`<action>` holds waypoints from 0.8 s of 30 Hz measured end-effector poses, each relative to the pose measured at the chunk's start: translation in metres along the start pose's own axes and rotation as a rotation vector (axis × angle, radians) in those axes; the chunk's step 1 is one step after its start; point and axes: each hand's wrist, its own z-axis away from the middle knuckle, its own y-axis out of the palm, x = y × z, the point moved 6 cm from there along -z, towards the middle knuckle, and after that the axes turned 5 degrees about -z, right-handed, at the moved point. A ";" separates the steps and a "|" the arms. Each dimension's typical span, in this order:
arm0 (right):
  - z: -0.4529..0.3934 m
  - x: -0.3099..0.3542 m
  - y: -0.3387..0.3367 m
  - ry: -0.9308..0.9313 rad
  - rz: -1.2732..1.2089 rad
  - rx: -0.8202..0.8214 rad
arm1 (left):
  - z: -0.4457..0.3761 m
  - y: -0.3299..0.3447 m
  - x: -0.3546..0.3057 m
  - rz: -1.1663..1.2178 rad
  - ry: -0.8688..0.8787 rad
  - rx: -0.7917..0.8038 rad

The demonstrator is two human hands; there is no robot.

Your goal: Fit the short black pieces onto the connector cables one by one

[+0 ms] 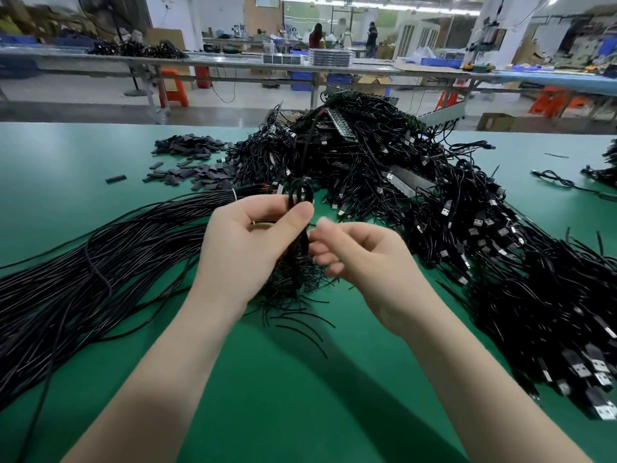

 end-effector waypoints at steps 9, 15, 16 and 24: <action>0.006 -0.001 0.003 0.299 -0.344 0.080 | 0.000 0.000 -0.016 -0.154 0.217 0.094; 0.011 0.003 0.003 0.240 -0.291 0.040 | 0.006 0.001 -0.024 -0.263 0.315 0.054; 0.010 0.005 0.001 0.201 -0.270 0.015 | 0.006 0.002 -0.024 -0.268 0.317 0.057; 0.043 0.047 0.018 -1.168 0.918 -0.256 | 0.021 0.030 0.004 0.304 -0.398 0.149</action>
